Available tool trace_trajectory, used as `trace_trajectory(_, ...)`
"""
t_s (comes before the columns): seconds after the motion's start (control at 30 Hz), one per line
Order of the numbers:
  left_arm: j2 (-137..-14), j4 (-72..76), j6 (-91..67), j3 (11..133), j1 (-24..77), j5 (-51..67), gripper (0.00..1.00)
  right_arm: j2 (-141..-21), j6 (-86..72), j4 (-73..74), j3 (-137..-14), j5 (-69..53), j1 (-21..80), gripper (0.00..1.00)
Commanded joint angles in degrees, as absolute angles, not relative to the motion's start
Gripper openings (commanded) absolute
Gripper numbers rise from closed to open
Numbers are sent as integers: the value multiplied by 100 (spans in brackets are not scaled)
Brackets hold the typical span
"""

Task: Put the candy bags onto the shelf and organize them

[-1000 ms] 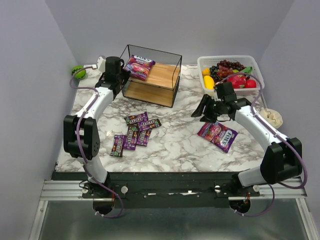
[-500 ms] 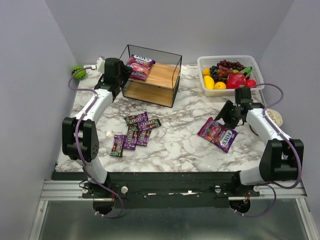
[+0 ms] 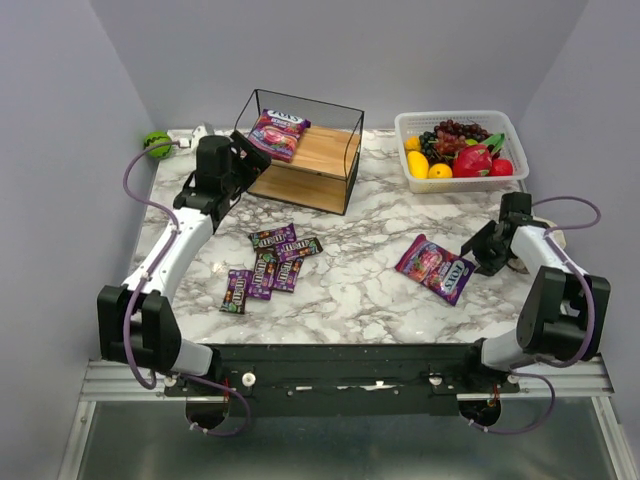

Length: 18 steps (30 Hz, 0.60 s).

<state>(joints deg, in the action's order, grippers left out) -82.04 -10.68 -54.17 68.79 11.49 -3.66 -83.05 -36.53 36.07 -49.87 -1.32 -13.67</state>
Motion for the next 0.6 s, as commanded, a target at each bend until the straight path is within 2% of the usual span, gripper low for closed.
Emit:
trace_trajectory(0.0,-7814,-1292,-4799,6329,1213,228,99,-8770,-3340,3305,-5071,-246,-1380,62)
trace_trajectory(0.23,-7462,-1249,-4667,5635,1519,861,99,-9325,-3173,2585,-4851,-1440,-1065,59)
trace_trajectory(0.43,-7427,-1257,-4588,5335,1942,1081,99,-9738,-3058,2724,-5361,-1276,-143,59)
trace_trajectory(0.57,-7462,-1301,-4535,5168,2109,1107,99,-9563,-3199,2839,-5283,-1055,-9,59)
